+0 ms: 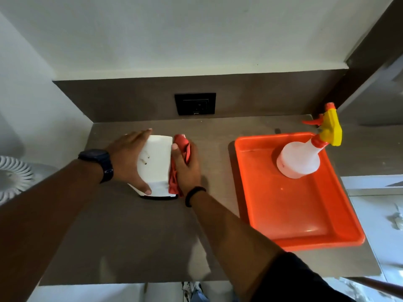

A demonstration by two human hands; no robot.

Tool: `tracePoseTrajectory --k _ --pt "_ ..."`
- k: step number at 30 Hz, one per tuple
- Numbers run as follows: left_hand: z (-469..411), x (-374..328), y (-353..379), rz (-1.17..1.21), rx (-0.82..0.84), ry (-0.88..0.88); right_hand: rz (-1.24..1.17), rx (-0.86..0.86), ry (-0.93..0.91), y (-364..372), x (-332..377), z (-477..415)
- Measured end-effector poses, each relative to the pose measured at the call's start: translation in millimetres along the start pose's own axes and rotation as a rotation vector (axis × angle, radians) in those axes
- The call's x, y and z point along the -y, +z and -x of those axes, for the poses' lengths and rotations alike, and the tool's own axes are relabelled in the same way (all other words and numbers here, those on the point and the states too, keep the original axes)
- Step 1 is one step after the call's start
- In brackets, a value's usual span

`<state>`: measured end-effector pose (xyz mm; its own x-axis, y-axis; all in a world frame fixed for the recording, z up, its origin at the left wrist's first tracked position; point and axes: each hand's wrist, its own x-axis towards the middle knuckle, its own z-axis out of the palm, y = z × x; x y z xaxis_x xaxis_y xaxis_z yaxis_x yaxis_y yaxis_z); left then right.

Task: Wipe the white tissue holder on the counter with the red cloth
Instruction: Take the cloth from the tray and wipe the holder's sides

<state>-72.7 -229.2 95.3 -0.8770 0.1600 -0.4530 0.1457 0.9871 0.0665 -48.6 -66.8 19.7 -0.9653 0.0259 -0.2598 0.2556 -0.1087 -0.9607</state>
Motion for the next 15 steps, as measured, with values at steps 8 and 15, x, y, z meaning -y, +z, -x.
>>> tracePoseTrajectory --k 8,15 --pt "-4.4 6.2 8.5 -0.036 -0.119 0.061 0.006 0.013 0.170 13.0 -12.0 -0.1" --pt "-1.6 5.0 7.1 -0.017 -0.124 0.050 -0.144 -0.063 0.195 21.8 -12.3 15.5"
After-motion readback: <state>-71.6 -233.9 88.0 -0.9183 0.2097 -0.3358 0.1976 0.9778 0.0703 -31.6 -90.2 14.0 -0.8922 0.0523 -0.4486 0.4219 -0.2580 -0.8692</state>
